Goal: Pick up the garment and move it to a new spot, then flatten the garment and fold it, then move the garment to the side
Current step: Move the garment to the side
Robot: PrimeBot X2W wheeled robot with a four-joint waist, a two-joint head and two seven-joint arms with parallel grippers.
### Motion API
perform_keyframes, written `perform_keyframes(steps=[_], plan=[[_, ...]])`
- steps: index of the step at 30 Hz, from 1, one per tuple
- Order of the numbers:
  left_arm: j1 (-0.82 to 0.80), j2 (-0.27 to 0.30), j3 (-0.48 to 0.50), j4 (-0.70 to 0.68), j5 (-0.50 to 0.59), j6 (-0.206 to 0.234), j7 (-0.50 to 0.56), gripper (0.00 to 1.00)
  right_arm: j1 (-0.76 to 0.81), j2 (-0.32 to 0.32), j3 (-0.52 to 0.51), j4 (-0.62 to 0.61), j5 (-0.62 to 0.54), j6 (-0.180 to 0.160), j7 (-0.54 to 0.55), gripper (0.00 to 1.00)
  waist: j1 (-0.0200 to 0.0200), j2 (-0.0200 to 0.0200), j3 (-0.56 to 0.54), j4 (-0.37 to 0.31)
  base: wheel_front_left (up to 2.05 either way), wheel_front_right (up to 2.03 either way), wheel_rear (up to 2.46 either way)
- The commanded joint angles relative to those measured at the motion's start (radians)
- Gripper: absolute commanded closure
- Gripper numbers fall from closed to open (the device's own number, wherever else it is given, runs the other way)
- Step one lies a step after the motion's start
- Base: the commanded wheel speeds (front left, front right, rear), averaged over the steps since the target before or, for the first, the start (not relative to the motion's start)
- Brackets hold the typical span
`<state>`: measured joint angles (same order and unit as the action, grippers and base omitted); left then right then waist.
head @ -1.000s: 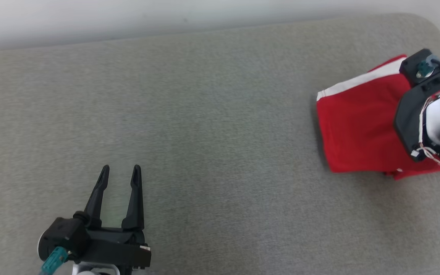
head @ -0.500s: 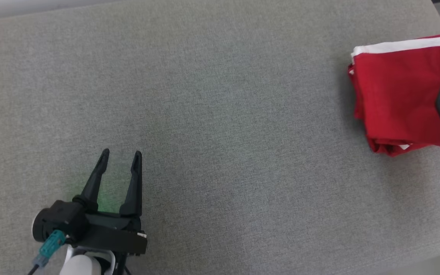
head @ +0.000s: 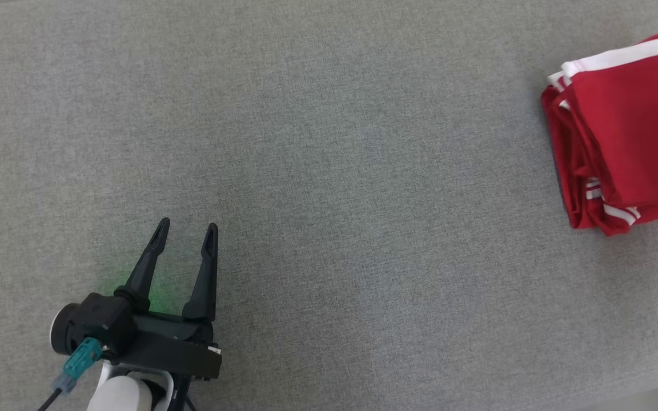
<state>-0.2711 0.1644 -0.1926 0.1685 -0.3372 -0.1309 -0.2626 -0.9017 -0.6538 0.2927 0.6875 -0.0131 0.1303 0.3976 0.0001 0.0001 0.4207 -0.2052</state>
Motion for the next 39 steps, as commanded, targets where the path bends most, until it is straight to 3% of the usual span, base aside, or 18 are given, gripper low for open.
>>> perform_keyframes(steps=[1, 16, 17, 28, 39], plan=[[-0.01, 0.005, -0.001, 0.005, -0.004, 0.002, -0.002, 0.0, 0.0, 0.016, -0.016, 0.01, -0.014, 0.0, -0.019, 0.0, -0.0001, -0.0001, -0.006, 0.002, 0.0, 0.0, 0.0], [0.081, -0.029, 0.044, -0.009, -0.004, 0.017, -0.002, 0.0, 0.144, 0.184, -0.192, -0.006, 0.002, 0.0, -0.301, 0.0, -0.0001, -0.0001, -0.18, 0.031, 0.0, 0.0, 0.0], [0.11, -0.032, 0.06, -0.016, -0.005, 0.025, -0.003, 0.0, 0.184, 0.218, -0.201, -0.036, 0.024, 0.0, -0.341, 0.0, -0.0001, -0.0001, -0.214, 0.032, 0.0, 0.0, 0.0], [0.225, -0.045, 0.144, -0.004, -0.004, 0.049, -0.003, 0.0, 0.405, 0.316, -0.218, -0.242, 0.114, 0.0, -0.42, 0.0, -0.0001, -0.0001, -0.356, 0.045, 0.0, 0.0, 0.0], [0.245, -0.002, 0.192, 0.064, 0.002, 0.057, -0.003, 0.0, 0.689, 0.407, -0.26, -0.482, 0.204, 0.0, -0.449, 0.0, -0.0001, -0.0001, -0.427, 0.111, 0.0, 0.0, 0.0]])
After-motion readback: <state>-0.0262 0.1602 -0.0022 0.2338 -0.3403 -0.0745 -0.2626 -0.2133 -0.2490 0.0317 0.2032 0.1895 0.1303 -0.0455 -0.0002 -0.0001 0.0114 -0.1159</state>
